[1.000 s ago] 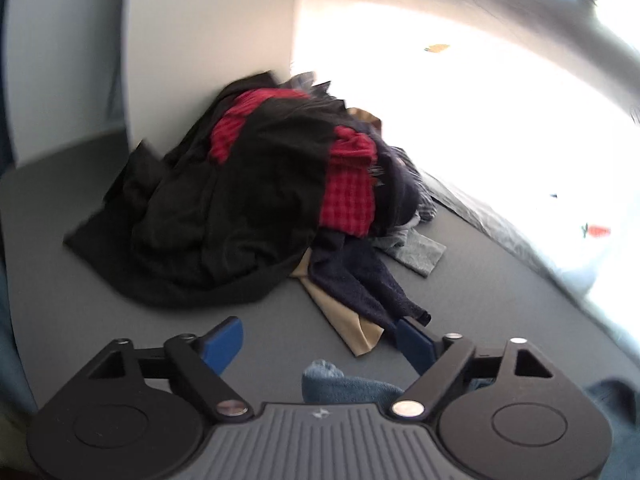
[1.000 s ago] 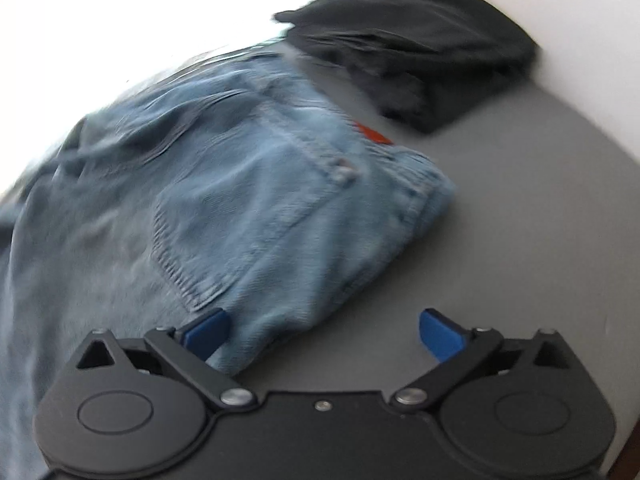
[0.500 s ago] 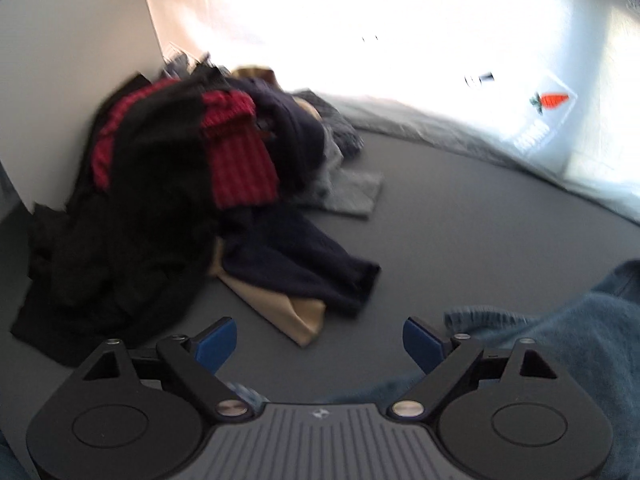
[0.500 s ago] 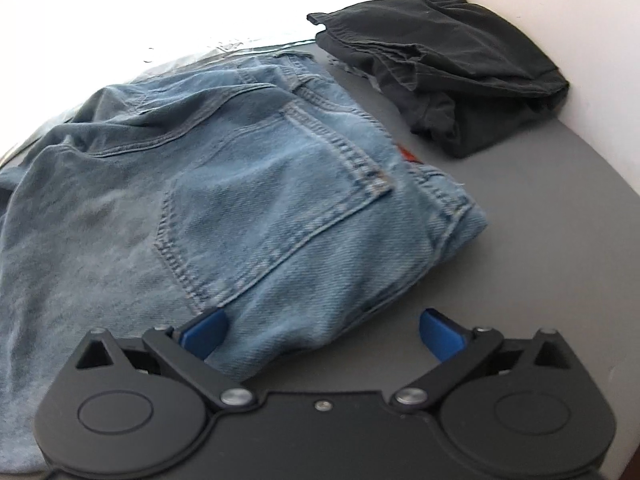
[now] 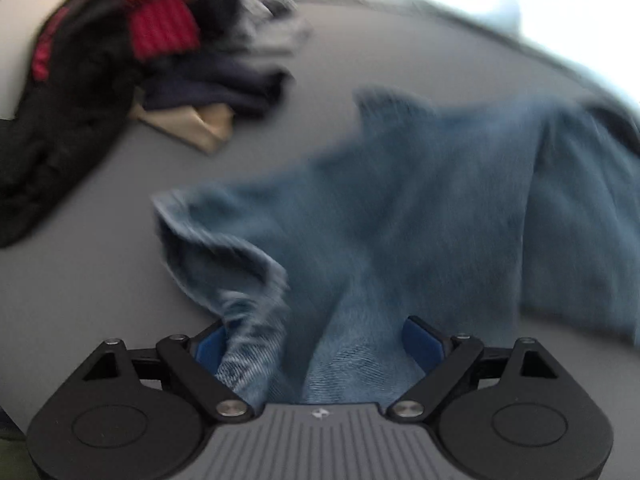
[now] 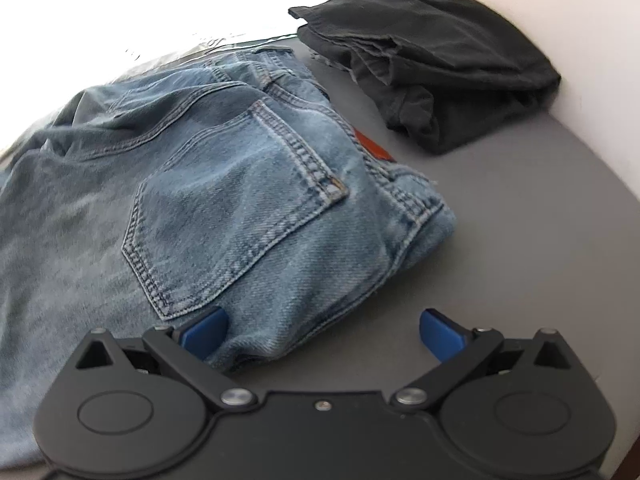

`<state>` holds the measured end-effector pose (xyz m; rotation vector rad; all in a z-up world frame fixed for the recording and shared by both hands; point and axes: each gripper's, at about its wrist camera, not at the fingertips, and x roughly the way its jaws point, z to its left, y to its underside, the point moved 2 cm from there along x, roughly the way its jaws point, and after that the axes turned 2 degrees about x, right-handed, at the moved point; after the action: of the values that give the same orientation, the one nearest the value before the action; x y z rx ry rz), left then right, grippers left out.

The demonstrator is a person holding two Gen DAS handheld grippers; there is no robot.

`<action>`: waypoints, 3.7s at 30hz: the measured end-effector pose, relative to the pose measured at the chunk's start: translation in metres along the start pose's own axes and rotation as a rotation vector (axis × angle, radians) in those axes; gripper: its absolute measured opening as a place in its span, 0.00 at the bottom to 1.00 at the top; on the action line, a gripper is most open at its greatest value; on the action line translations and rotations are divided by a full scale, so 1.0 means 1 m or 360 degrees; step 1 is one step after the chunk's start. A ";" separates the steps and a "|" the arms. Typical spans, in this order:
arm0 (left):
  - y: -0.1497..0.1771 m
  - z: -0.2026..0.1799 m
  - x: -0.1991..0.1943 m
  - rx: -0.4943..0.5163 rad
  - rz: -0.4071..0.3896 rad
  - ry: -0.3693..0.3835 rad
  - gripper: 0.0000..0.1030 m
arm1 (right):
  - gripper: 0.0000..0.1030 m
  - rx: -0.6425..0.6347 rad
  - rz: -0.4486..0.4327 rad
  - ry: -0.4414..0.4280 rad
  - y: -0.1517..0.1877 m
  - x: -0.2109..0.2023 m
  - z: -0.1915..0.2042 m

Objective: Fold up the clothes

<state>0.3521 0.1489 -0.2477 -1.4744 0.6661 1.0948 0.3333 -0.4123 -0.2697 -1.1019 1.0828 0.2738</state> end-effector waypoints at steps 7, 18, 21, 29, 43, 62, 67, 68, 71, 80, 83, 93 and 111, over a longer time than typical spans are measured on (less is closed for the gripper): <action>-0.009 0.021 -0.018 -0.0142 -0.0114 0.0068 0.88 | 1.00 0.0004 -0.0085 -0.0007 0.008 -0.002 0.000; -0.033 0.098 -0.008 -0.0547 -0.0086 -0.0055 0.73 | 1.00 0.0029 -0.0257 0.0001 0.021 -0.006 -0.001; -0.036 0.096 0.001 -0.0488 -0.0062 -0.0042 0.35 | 1.00 0.0035 -0.0267 0.0006 0.022 -0.007 -0.001; -0.049 0.102 -0.004 -0.0372 -0.0202 -0.0229 0.04 | 1.00 0.0048 -0.0264 0.0018 0.022 -0.008 0.000; -0.096 0.119 -0.001 -0.0305 -0.0344 -0.0575 0.33 | 1.00 0.0172 -0.0154 0.0049 0.005 -0.016 -0.011; -0.002 0.051 -0.005 -0.0518 -0.0152 -0.0572 0.89 | 0.19 0.0752 -0.0149 -0.0410 -0.021 -0.006 -0.056; -0.006 0.060 -0.001 -0.0418 -0.0123 -0.0672 0.90 | 0.16 0.0944 -0.0349 -0.0390 -0.029 -0.042 -0.080; -0.006 0.064 -0.001 -0.0409 -0.0110 -0.0691 0.90 | 0.16 0.0957 -0.0399 -0.0382 -0.033 -0.053 -0.089; -0.002 0.076 -0.004 -0.0398 -0.0063 -0.0748 0.90 | 0.16 0.1007 -0.0518 -0.0372 -0.043 -0.081 -0.117; 0.022 0.076 -0.013 -0.0422 -0.0115 -0.0684 0.89 | 0.45 0.0371 -0.0057 0.0192 -0.003 -0.030 -0.125; 0.018 0.078 -0.012 -0.0467 -0.0087 -0.0665 0.89 | 0.61 0.0240 -0.0128 0.0308 -0.001 -0.042 -0.107; -0.002 0.068 -0.025 -0.0501 -0.0208 -0.0548 0.89 | 0.84 0.0048 -0.0411 0.0240 -0.053 -0.067 -0.046; -0.099 -0.006 -0.019 -0.0188 -0.0355 -0.0061 0.89 | 0.97 -0.0174 -0.0085 -0.0131 -0.023 0.007 0.061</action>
<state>0.4323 0.1609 -0.1879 -1.5831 0.4039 0.9999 0.3865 -0.3755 -0.2604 -1.2049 0.9730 0.3360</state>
